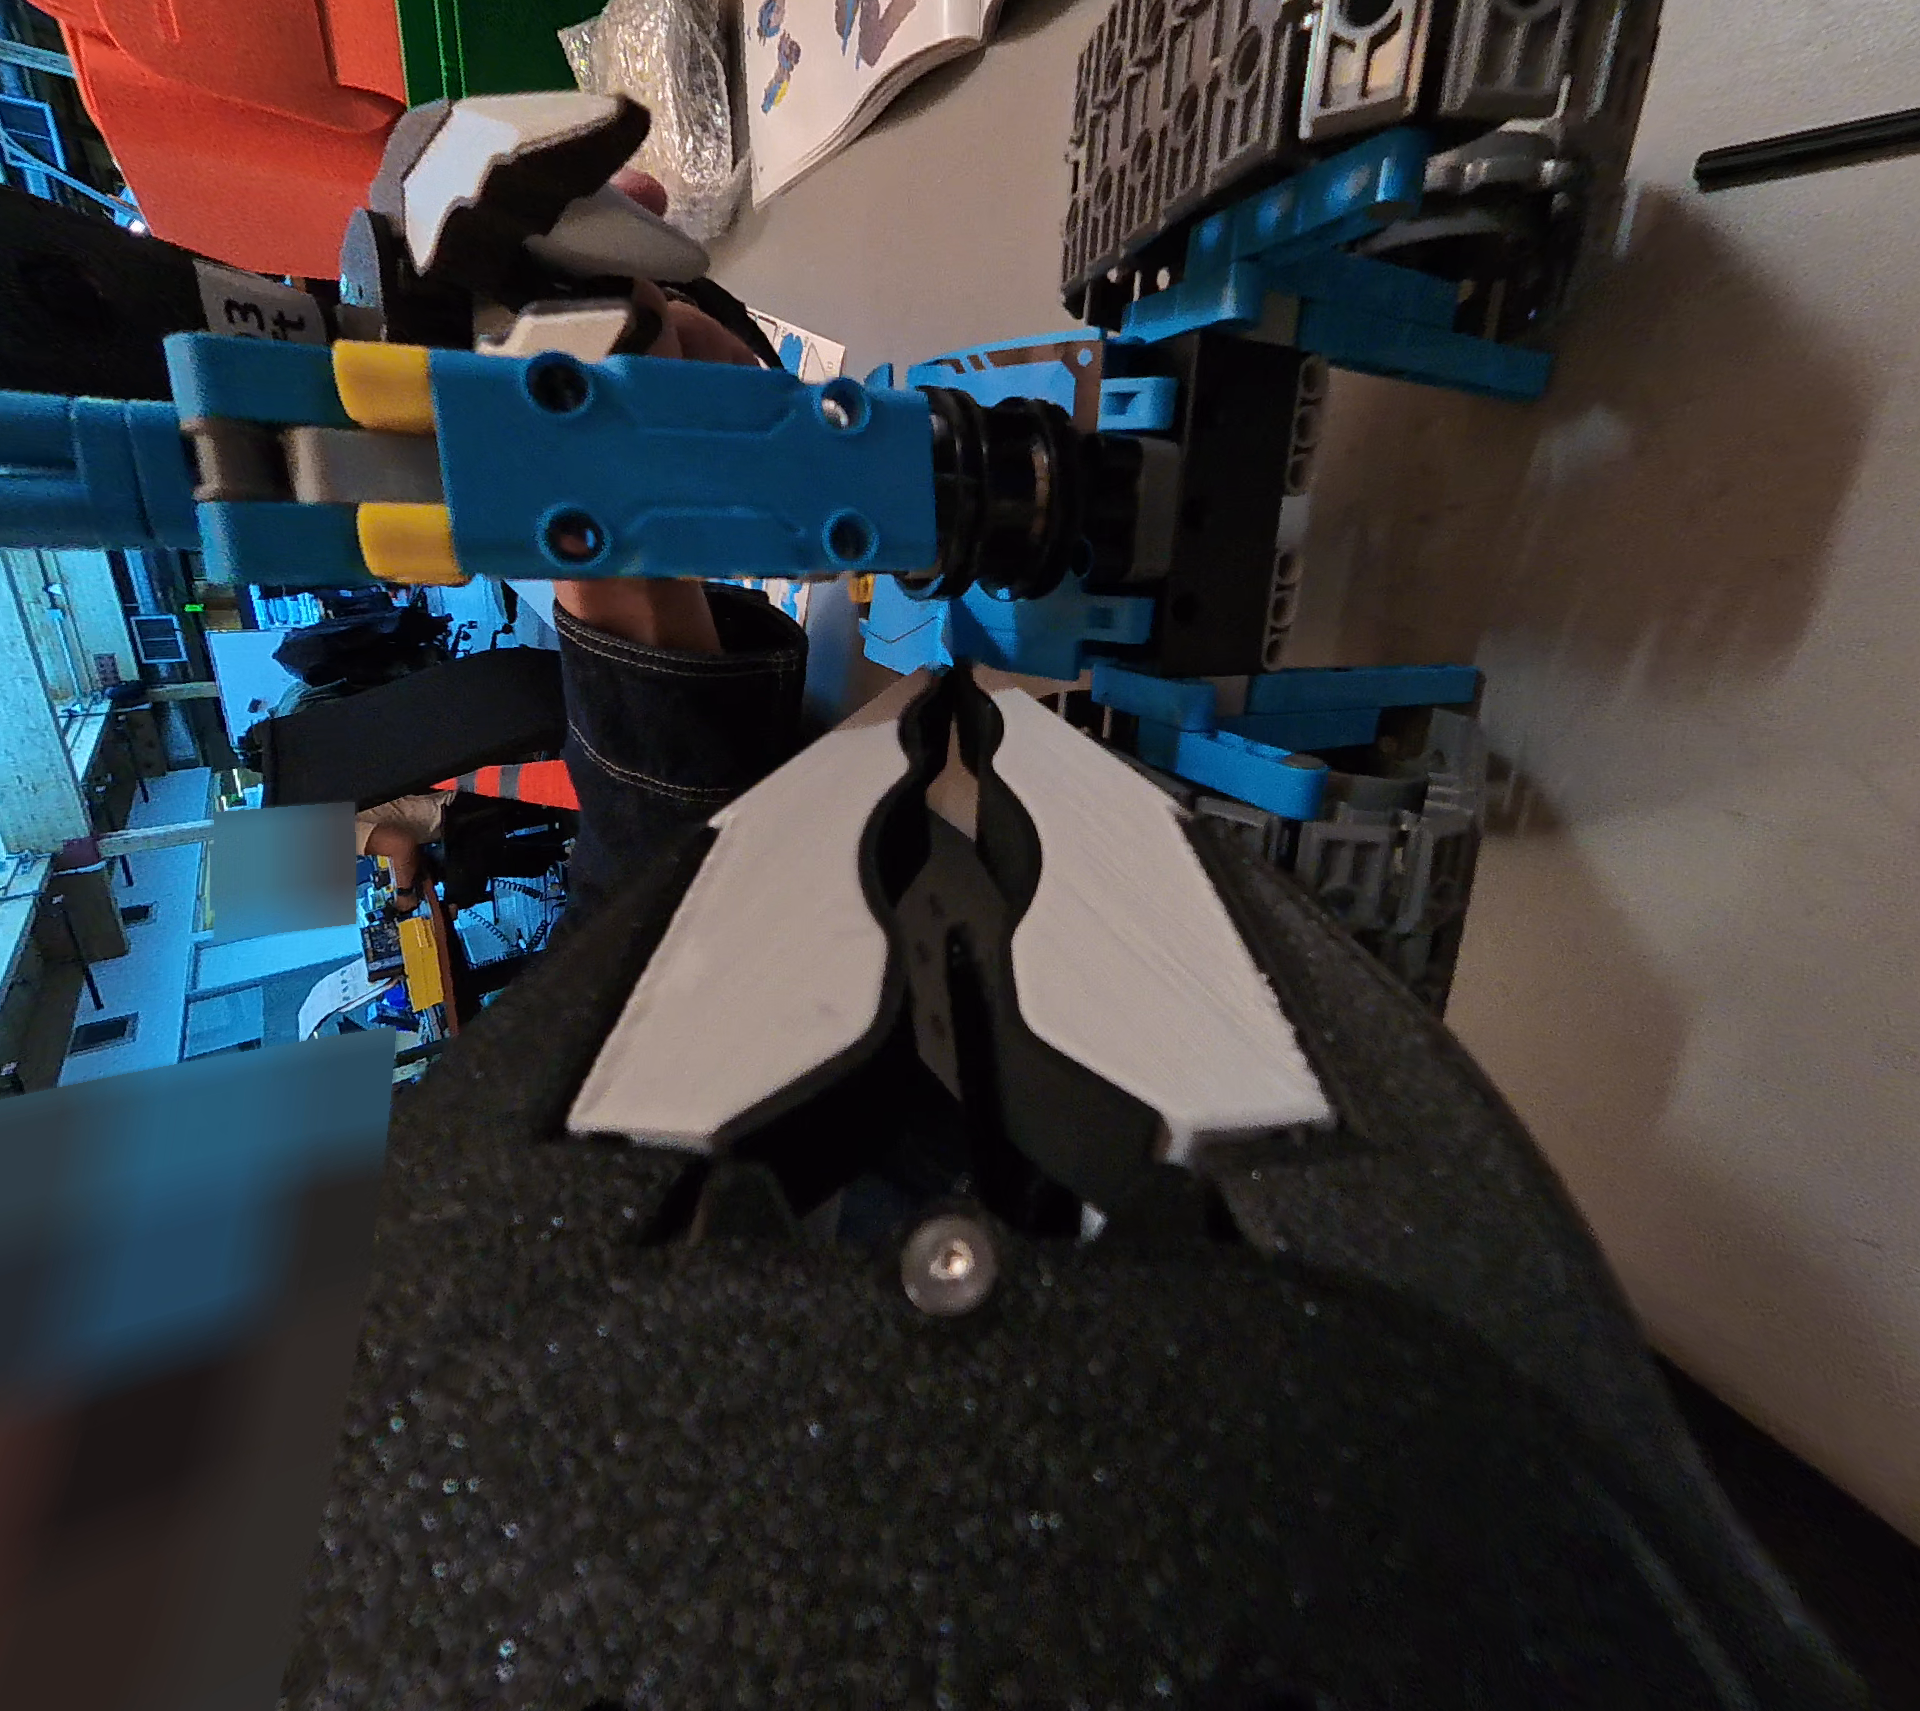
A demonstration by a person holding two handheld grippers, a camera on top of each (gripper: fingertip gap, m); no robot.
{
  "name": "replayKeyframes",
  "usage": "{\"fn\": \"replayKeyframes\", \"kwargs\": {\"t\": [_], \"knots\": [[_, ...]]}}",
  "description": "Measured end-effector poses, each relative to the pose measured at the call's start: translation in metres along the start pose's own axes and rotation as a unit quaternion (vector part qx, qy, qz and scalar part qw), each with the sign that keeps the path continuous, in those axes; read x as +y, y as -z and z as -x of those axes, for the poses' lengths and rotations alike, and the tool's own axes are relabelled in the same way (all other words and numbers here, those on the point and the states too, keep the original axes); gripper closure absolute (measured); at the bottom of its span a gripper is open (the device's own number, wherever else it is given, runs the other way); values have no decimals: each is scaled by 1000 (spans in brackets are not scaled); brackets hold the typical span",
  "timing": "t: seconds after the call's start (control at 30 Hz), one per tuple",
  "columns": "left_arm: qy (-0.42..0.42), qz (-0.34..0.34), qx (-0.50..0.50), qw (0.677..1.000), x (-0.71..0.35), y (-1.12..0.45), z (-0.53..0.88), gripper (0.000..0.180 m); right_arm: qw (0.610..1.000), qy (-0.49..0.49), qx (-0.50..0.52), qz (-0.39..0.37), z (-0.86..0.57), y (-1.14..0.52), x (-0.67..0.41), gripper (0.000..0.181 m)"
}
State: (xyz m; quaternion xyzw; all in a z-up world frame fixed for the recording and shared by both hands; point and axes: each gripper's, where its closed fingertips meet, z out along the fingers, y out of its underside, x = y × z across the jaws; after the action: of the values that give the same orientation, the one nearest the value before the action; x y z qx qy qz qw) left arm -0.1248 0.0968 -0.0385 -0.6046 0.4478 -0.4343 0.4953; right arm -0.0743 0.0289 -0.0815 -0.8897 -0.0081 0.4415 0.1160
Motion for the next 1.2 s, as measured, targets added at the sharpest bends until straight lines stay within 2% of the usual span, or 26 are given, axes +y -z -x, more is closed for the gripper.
{"fn": "replayKeyframes", "kwargs": {"t": [0.2,0.3,0.47,0.93,1.2], "knots": [[-5,-10,55,998,-6,-1,-24,154,1000,2,6,-8,1,4,-3,181],[-29,11,89,996,-1,-8,-45,163,1000,4,9,-16,1,7,-6,181],[-56,51,90,993,15,-18,-53,164,1000,7,8,-7,3,5,-5,181],[-68,65,99,991,22,-24,-61,164,999,22,29,-1,-1,2,-6,181],[-81,83,98,988,27,-29,-69,139,1000,14,-6,7,7,7,0,181]]}}
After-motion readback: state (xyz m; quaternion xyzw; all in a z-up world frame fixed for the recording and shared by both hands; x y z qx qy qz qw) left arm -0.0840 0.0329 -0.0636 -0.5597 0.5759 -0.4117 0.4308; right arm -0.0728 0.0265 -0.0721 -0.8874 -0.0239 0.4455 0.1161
